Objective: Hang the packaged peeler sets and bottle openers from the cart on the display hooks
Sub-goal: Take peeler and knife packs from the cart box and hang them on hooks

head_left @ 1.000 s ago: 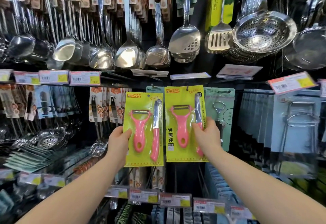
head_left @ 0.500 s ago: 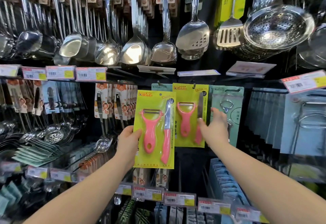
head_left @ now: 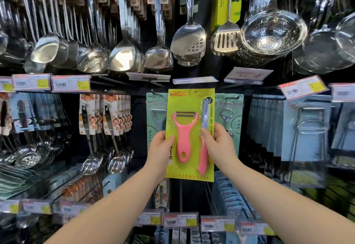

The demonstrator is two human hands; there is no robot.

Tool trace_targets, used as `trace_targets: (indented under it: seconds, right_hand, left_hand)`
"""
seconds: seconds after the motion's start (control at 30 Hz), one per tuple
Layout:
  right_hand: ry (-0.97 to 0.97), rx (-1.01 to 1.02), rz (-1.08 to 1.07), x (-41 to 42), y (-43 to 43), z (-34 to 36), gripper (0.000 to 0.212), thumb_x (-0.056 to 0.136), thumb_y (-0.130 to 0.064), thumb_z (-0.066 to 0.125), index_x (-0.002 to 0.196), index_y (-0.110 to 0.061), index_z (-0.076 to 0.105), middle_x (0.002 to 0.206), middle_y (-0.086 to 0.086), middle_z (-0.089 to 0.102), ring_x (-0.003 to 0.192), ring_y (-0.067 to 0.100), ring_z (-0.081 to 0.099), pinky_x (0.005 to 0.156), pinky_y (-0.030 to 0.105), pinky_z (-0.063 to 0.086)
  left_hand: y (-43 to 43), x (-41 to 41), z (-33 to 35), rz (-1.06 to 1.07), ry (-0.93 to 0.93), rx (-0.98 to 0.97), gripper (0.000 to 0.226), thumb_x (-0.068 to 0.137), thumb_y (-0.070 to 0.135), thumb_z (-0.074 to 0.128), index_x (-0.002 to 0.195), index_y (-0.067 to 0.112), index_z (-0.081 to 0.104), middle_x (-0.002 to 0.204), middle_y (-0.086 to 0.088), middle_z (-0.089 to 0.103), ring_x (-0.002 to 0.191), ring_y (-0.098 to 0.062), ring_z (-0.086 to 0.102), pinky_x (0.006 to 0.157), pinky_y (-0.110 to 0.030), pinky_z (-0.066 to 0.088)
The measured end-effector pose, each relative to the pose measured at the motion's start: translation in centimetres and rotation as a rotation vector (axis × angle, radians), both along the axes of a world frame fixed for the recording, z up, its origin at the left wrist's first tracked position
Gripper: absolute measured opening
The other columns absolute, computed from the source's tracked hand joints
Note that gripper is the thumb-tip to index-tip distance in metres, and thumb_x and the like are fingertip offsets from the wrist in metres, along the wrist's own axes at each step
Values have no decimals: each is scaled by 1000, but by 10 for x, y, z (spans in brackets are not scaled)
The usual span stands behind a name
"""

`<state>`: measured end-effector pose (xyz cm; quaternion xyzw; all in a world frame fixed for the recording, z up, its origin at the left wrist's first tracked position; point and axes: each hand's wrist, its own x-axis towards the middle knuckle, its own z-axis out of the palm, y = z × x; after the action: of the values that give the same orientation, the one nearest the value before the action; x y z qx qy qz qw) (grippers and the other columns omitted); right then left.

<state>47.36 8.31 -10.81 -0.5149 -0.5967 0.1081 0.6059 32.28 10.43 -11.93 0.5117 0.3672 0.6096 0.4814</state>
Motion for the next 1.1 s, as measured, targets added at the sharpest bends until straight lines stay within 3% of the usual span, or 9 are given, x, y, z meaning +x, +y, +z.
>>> trace_targets:
  seconds: [0.13,0.23,0.37,0.43,0.53,0.6,0.67,0.77,1.1]
  right_hand:
    - [-34,-48,-29,8,7,6,15,93,-34,52,84,-23,45,67,-10,43,57,-1,45,48,14,31]
    - [-34,-74,-21,8,10,7,31,92,-37,51,110,-12,54,83,-6,53,73,9,49,57,21,32]
    - [-52,-40,-14,6,8,5,10,92,-35,51,85,-35,45,70,-19,44,60,-2,45,50,14,30]
    - [-44,-42,9,6,10,3,2,92,-35,51,92,-34,50,80,-16,53,67,1,48,57,16,33]
    - [-44,-52,6,6,16,2,36,93,-36,50,121,-15,52,104,-6,57,83,8,48,74,25,40]
    - [-41,-57,-8,9,23,1,49,92,-37,49,128,-4,48,91,-8,49,84,11,39,71,25,37]
    - [-38,-46,-13,12,27,0,45,92,-37,48,123,-4,51,74,-16,33,70,6,34,59,18,29]
    - [-59,-84,-35,12,31,0,31,93,-35,49,115,-15,55,61,-9,43,52,6,38,48,20,31]
    - [-113,-301,-37,22,63,13,41,91,-42,49,121,-15,53,89,-6,55,78,13,50,67,28,42]
  left_hand:
    - [3,6,3,-9,2,8,6,94,16,52,92,13,57,94,-10,64,92,-28,60,93,-55,47]
    - [4,7,2,-9,-11,23,7,94,15,51,90,13,56,93,-11,63,91,-29,60,91,-56,48]
    - [4,3,-3,16,-17,76,10,94,11,50,87,13,58,81,-2,64,70,-9,64,64,-26,54]
    - [4,2,-5,17,-13,73,11,94,11,50,87,12,59,81,-2,64,71,-11,63,64,-27,52]
    - [4,4,-4,12,-21,52,11,94,11,50,87,13,58,84,-5,63,79,-19,60,78,-40,49]
    - [6,6,-2,20,-25,33,10,93,12,50,87,14,58,84,-5,63,81,-22,59,82,-45,48]
    - [8,8,-1,28,-25,11,10,94,12,50,89,15,58,86,-5,63,83,-24,59,84,-47,48]
    - [14,8,-2,40,4,-19,8,94,13,51,91,15,58,90,-7,64,87,-26,60,87,-49,49]
    - [51,10,4,196,354,19,0,91,20,57,91,20,57,91,0,62,73,-9,54,59,-21,39]
